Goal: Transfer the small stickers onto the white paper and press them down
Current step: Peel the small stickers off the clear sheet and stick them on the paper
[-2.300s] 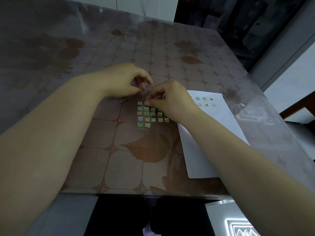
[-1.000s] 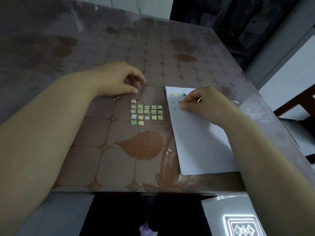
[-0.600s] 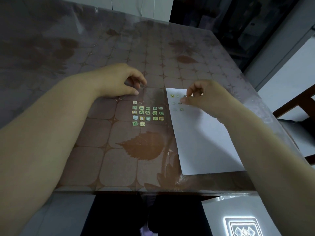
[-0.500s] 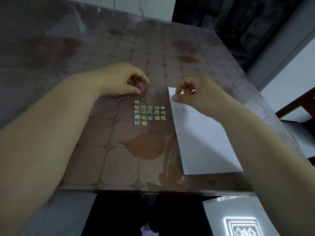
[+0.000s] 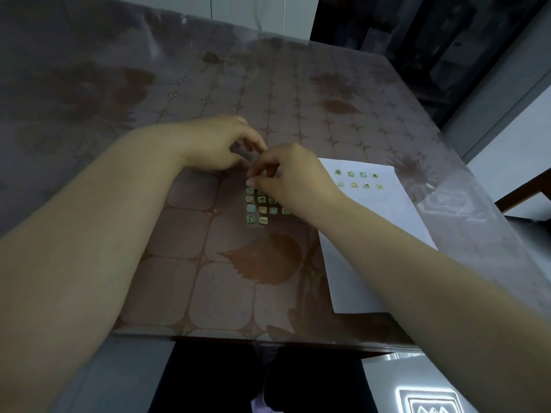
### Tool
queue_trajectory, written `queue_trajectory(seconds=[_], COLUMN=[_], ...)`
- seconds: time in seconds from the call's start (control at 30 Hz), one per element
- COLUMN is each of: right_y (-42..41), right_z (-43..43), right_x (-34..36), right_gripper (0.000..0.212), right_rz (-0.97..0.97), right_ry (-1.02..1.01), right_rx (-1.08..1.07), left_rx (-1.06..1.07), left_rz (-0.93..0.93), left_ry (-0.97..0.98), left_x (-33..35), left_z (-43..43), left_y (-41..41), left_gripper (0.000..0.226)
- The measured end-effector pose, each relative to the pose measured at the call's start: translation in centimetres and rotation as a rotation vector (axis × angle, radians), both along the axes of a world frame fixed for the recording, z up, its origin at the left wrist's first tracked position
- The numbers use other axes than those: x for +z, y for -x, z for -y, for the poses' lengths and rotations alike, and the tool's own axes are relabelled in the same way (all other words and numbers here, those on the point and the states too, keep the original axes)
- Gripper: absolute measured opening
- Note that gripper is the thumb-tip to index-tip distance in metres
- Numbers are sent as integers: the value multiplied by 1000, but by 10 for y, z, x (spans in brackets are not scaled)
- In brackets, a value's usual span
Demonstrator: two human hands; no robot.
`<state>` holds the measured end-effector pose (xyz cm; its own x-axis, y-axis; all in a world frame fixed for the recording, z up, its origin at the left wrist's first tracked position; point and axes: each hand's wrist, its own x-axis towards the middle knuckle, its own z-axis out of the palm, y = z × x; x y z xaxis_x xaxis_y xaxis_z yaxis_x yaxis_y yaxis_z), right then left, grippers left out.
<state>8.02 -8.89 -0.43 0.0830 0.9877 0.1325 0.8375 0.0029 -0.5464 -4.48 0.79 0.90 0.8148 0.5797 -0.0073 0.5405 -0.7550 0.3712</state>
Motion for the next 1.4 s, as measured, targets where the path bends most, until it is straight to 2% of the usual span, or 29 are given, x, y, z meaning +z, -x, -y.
queue_trajectory(seconds=[0.07,0.17,0.37,0.5,0.6,0.7,1.03,1.4], right_y=[0,1,-26,-89,-111,-112,-104,-101], right_z=[-3,-8,12,42,53,55,53,50], right_x=[4,8,32,46,32,18,15,13], right_gripper=[10,12,10,13,4,5,5,3], right_rz=[-80,-96,-222,-167,-189,-221,-161,-207], right_ry=[75,151,55,109,227,262,241,203], right_rx=[-36,-33,-42,-192,-233,-220,-188,-273], left_rx=[14,21,25,3,-2,1,-7,-10], left_rz=[4,10,6,16,28,46,53,50], left_ry=[-8,-13,0,-11,-12,-15,-22,-23], left_x=[0,0,-2,-3,-5,-6,-6,-5], left_z=[1,1,-2,-2,-3,-4,-5,-4], left_y=[1,0,0,-1,-3,-3,-4,-4], left_gripper=[37,37,34,32,30,29,27,27])
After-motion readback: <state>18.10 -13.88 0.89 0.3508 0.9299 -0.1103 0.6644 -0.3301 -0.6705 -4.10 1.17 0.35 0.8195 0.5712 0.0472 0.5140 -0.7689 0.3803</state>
